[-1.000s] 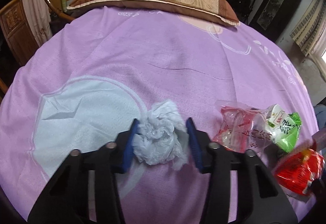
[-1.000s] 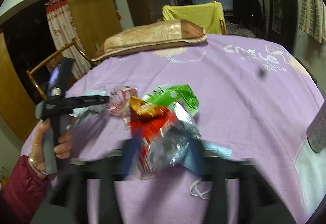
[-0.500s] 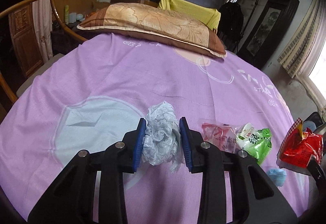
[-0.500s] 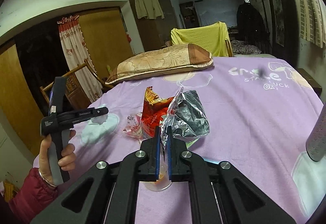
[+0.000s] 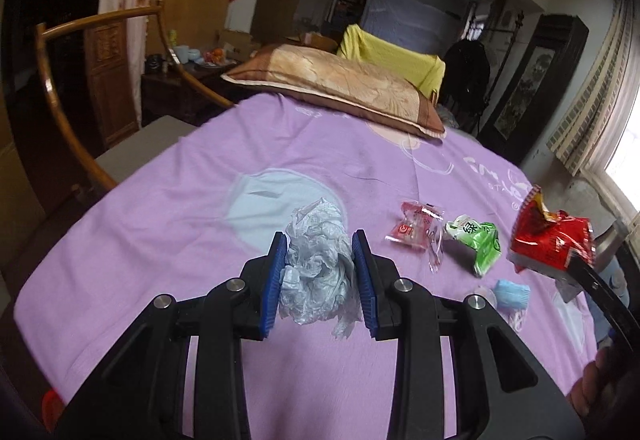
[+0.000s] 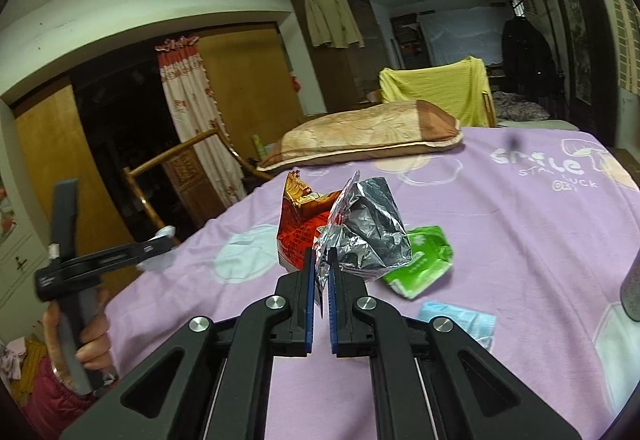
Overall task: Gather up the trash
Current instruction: 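Carry the tissue and chip bag to the red wastebasket and release both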
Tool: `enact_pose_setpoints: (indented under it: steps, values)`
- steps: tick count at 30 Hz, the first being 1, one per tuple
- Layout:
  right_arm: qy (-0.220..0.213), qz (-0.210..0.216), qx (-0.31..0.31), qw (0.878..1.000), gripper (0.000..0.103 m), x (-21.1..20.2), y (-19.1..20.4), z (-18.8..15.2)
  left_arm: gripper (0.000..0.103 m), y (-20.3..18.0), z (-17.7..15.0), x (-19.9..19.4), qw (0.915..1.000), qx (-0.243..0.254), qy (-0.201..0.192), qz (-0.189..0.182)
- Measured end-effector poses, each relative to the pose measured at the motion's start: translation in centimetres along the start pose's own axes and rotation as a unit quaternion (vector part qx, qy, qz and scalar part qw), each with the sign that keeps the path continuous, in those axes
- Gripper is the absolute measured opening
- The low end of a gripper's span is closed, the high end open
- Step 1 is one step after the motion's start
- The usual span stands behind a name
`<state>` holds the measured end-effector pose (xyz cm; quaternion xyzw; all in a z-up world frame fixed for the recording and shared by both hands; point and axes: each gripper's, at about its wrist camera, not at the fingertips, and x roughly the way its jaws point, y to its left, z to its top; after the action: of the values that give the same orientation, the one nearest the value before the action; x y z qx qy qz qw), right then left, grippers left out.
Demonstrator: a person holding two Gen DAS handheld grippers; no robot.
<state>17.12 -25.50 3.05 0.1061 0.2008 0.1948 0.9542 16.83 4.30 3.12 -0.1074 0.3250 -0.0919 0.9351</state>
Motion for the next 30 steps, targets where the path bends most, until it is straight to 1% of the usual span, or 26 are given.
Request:
enact_pose_setpoints:
  steps: [2,6,9,10,12,14,15,16,17,18,19,20,22,24,27,29,30]
  values:
    - [-0.004,0.009,-0.001,1.000,0.007,-0.4,0.6,-0.1,0.034,1.6,-0.9,-2.3,0.9998,-0.016,-0.004,0.007]
    - [-0.009,0.031,-0.003,0.999,0.007,-1.1,1.9,-0.5,0.035,6.6,-4.3,-7.7,0.9968,-0.069,-0.013,0.040]
    - [-0.002,0.044,-0.007,0.999,0.007,-1.0,3.3,-1.1,0.035,11.5,-7.8,-10.7,0.9898,-0.124,-0.006,0.071]
    - [0.003,0.048,-0.010,0.999,0.007,-0.8,3.9,-1.4,0.035,13.7,-9.5,-11.6,0.9852,-0.146,0.002,0.089]
    - [0.010,0.053,-0.015,0.998,0.007,-0.5,4.9,-1.8,0.035,16.4,-11.6,-12.6,0.9790,-0.165,0.013,0.119]
    - [0.019,0.059,-0.023,0.998,0.007,-0.1,6.5,-2.1,0.035,19.7,-14.2,-13.1,0.9647,-0.185,0.036,0.184]
    - [0.024,0.062,-0.029,0.997,0.007,0.1,7.4,-2.2,0.035,21.2,-15.3,-13.5,0.9568,-0.198,0.045,0.208]
    - [0.026,0.062,-0.034,0.997,0.007,0.2,8.1,-2.2,0.041,22.4,-16.0,-13.6,0.9513,-0.210,0.053,0.220]
    - [0.028,0.064,-0.041,0.997,0.006,0.4,9.1,-2.2,0.055,23.6,-16.7,-13.8,0.9445,-0.226,0.061,0.231]
    - [0.029,0.065,-0.046,0.996,0.006,0.5,9.9,-2.2,0.062,24.7,-17.4,-14.0,0.9384,-0.242,0.066,0.238]
    - [0.032,0.069,-0.052,0.996,0.006,0.8,11.0,-2.2,0.073,25.8,-18.0,-14.3,0.9334,-0.259,0.067,0.240]
    - [0.036,0.073,-0.058,0.995,0.006,1.1,12.0,-2.2,0.078,26.6,-18.4,-14.5,0.9306,-0.272,0.067,0.236]
    - [0.045,0.082,-0.073,0.993,0.006,1.7,14.4,-2.4,0.080,27.2,-18.6,-14.4,0.9313,-0.280,0.068,0.223]
    - [0.054,0.092,-0.090,0.990,0.006,2.3,16.7,-2.8,0.082,27.7,-18.7,-14.6,0.9306,-0.279,0.069,0.226]
    - [0.078,0.120,-0.118,0.983,0.006,3.4,21.1,-4.0,0.090,28.4,-18.6,-16.2,0.9229,-0.277,0.042,0.264]
    - [0.093,0.139,-0.134,0.977,0.006,3.9,23.5,-4.7,0.096,29.1,-18.4,-17.7,0.9131,-0.282,0.015,0.294]
    - [0.104,0.152,-0.146,0.972,0.006,4.3,25.4,-5.4,0.096,29.3,-18.4,-18.1,0.9101,-0.286,0.006,0.300]
